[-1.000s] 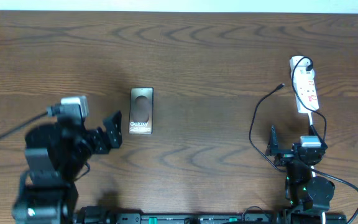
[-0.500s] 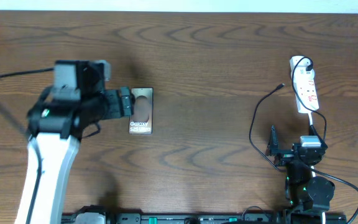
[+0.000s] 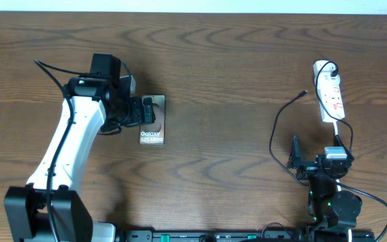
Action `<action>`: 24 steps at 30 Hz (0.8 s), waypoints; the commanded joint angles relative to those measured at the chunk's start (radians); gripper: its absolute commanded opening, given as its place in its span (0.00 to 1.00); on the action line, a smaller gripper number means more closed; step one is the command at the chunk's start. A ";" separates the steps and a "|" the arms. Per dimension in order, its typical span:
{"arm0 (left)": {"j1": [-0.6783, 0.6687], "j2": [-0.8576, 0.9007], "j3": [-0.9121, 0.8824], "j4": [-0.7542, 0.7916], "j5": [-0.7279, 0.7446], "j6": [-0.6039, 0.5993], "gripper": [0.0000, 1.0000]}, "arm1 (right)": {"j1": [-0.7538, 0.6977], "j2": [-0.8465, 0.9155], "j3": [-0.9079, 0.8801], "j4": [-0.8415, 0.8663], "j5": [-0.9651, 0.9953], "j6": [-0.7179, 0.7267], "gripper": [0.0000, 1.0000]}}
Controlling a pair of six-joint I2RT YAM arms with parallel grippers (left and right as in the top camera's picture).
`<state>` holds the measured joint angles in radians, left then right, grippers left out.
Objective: Plug charger to phone and switch on socket
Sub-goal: 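Move the left gripper over the Galaxy phone and grasp its bottom edge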
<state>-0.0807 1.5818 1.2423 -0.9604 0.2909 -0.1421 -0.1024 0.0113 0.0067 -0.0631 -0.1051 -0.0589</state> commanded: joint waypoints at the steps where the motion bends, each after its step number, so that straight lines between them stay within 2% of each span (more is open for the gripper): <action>1: -0.012 0.012 0.009 0.027 0.003 -0.005 0.98 | 0.006 -0.005 -0.002 -0.002 -0.006 -0.002 0.99; 14: -0.211 0.014 0.009 0.169 -0.388 -0.002 0.98 | 0.006 -0.005 -0.002 -0.002 -0.006 -0.002 0.99; 24: -0.216 0.018 -0.022 0.257 -0.377 -0.004 0.98 | 0.006 -0.005 -0.002 -0.002 -0.006 -0.002 0.99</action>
<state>-0.2974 1.5917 1.2404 -0.7189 -0.0666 -0.1421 -0.1024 0.0113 0.0067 -0.0631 -0.1051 -0.0593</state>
